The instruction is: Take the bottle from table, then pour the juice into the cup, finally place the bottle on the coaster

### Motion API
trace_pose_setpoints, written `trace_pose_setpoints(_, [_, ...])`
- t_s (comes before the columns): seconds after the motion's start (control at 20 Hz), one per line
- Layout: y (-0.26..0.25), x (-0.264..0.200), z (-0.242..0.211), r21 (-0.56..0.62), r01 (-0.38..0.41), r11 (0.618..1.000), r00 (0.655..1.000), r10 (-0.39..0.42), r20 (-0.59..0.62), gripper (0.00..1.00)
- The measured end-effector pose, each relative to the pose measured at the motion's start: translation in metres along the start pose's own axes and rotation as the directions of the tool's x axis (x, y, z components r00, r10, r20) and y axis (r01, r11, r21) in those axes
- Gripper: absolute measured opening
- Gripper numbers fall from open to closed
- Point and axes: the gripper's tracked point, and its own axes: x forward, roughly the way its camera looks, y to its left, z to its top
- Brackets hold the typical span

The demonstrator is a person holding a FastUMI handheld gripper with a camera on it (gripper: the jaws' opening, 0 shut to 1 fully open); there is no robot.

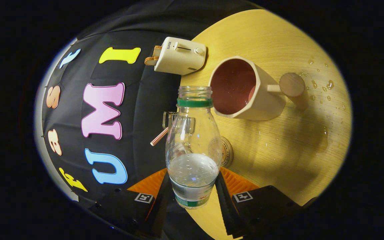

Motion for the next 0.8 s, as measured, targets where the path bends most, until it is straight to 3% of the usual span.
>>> trace_pose_setpoints(0.8, [0.017, 0.004, 0.009, 0.248, -0.023, 0.968, 1.0, 0.026, -0.009, 0.72])
